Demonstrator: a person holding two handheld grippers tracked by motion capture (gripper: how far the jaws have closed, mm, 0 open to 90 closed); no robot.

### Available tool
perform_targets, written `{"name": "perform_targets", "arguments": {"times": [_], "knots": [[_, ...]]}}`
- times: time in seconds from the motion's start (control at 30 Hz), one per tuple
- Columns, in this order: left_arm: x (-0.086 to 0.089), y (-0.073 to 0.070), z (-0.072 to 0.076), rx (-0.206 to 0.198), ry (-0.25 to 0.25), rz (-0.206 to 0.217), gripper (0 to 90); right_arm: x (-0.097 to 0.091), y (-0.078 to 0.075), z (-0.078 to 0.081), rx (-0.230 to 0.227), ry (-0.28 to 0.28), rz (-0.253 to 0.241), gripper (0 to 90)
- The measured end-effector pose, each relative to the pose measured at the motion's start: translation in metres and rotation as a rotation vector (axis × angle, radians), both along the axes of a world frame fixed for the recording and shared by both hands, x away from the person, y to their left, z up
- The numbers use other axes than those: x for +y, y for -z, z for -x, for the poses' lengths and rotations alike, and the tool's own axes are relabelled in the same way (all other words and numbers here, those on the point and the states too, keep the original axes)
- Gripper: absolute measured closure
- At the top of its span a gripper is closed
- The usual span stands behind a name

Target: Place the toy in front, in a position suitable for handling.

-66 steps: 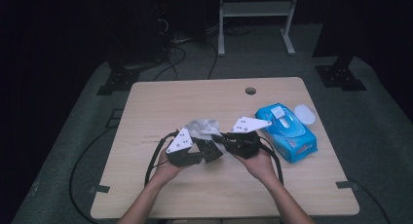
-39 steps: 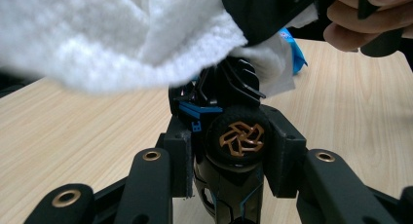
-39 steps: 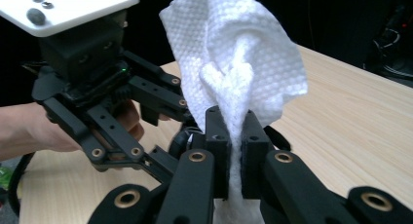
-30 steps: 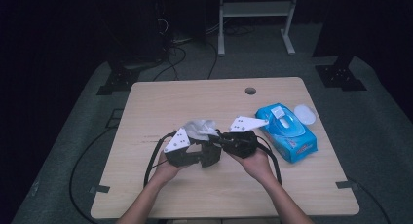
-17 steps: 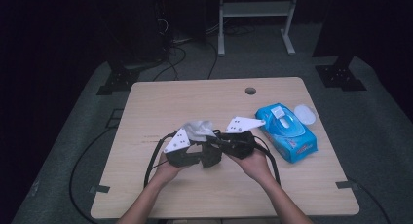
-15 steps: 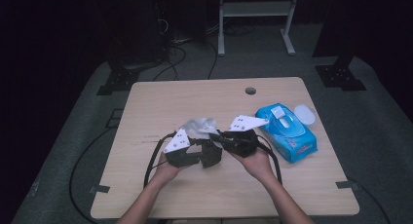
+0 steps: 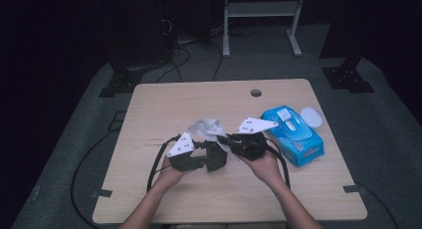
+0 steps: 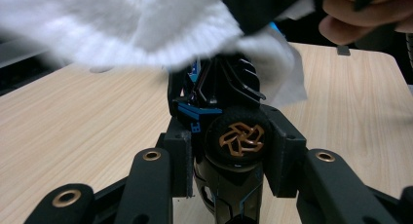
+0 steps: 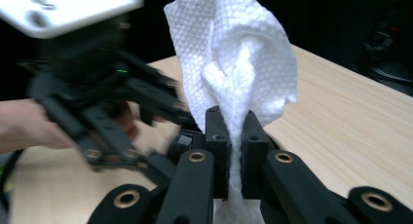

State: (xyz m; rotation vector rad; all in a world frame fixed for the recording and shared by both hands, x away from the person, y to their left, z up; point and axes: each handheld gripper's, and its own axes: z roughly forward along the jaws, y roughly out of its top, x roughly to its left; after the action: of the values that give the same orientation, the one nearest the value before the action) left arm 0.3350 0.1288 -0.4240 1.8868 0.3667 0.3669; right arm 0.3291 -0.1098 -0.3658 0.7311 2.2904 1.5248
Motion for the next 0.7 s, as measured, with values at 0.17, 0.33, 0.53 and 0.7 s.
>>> {"name": "perform_targets", "arguments": {"times": [0.17, 0.33, 0.53, 0.7], "knots": [[-0.001, 0.0, 0.0, -0.003, 0.002, 0.001, 61.1, -0.015, 0.006, -0.008, 0.028, 0.057, 0.002, 85.1], [-0.003, 0.0, 0.0, -0.007, 0.009, -0.002, 61.1, 0.001, 0.0, 0.002, 0.01, -0.014, -0.008, 85.1], [-0.001, 0.001, 0.001, -0.004, 0.008, 0.003, 61.1, 0.011, 0.0, 0.002, 0.01, -0.054, -0.001, 85.1], [0.0, 0.001, 0.001, 0.002, 0.006, 0.004, 61.1, -0.006, 0.002, -0.003, 0.013, 0.006, -0.011, 85.1]]}}
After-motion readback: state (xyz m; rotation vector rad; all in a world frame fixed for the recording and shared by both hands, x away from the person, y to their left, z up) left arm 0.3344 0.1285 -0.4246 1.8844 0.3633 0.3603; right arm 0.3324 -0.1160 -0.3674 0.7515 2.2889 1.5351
